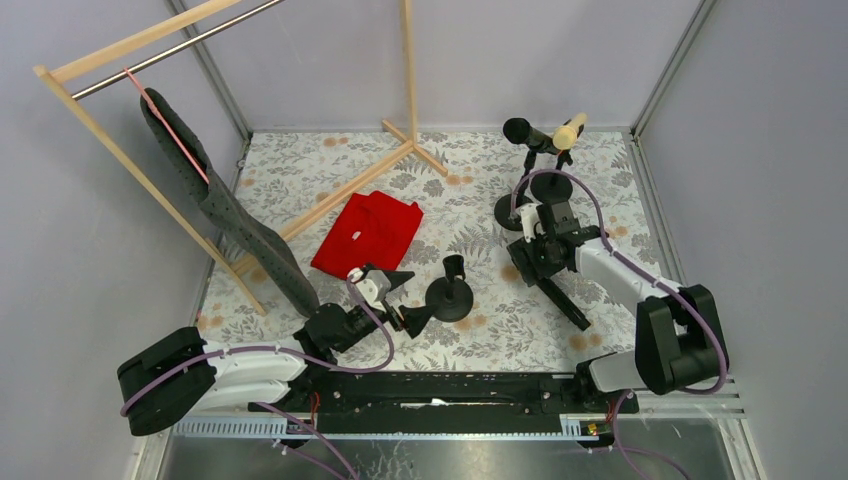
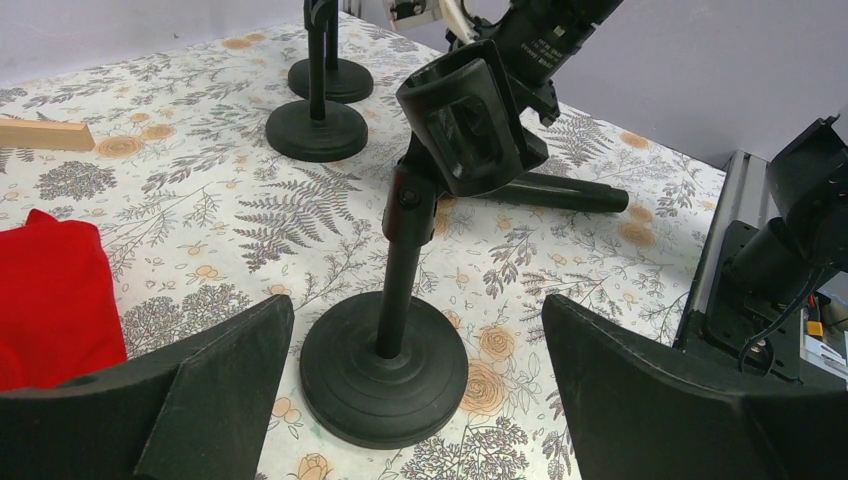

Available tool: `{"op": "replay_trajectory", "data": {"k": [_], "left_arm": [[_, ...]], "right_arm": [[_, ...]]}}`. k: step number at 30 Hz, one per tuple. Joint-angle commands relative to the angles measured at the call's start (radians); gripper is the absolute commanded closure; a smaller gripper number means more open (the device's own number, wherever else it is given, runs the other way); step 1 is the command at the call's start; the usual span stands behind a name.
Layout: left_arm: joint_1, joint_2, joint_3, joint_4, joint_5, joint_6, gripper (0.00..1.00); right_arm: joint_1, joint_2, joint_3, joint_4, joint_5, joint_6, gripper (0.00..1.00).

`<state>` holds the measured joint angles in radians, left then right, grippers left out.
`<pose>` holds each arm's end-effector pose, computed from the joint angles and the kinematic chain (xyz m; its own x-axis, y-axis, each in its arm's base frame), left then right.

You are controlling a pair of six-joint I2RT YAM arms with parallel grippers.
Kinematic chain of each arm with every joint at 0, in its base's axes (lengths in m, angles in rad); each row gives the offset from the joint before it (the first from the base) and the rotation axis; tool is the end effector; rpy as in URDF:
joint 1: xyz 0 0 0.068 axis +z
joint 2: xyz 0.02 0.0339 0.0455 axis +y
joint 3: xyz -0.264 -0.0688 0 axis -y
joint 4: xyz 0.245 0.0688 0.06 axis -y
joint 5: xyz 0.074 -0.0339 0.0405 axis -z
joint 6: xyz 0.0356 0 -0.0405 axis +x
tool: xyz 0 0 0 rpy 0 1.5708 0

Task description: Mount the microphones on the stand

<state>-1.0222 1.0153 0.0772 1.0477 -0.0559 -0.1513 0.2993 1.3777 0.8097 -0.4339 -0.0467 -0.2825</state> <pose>0.0971 -0.1550 0.1877 -0.0677 -0.1779 -0.9817 0.8222 0.5475 -0.1559 0.2548 0.0804 0.1991 -0.6843 -0.5026 -0.5283 -0.5303 0.8403 -0.1124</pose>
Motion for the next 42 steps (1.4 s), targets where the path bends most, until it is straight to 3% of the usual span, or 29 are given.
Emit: {"op": "replay_trajectory", "data": {"k": [1,8,18,20,22,27,36,42], "left_arm": [[-0.004,-0.012,0.019,0.041,0.007,-0.007,0.01],[-0.004,-0.012,0.017,0.036,0.006,-0.01,0.01],[-0.004,0.002,0.017,0.047,0.002,-0.008,0.01],[-0.004,0.011,0.017,0.054,0.002,-0.008,0.01],[-0.004,0.011,0.016,0.055,0.004,-0.008,0.01],[-0.004,0.018,0.019,0.061,-0.003,0.003,0.01],[-0.004,0.103,0.041,0.17,-0.045,0.058,0.01],[-0.004,0.277,0.064,0.358,-0.024,0.13,0.01]], "right_arm": [[-0.042,0.077,0.004,0.044,-0.023,-0.067,0.22],[-0.09,0.191,0.023,0.07,-0.058,-0.069,0.34],[-0.104,0.224,0.019,0.076,-0.092,-0.057,0.54],[-0.104,0.228,0.025,0.073,-0.105,-0.056,0.73],[-0.105,0.216,0.024,0.091,-0.107,-0.038,0.85],[-0.104,0.102,-0.019,0.184,-0.126,0.052,1.0],[-0.104,-0.231,-0.073,0.314,-0.166,0.239,1.0],[-0.104,-0.489,-0.168,0.395,-0.231,0.418,1.0]]}}
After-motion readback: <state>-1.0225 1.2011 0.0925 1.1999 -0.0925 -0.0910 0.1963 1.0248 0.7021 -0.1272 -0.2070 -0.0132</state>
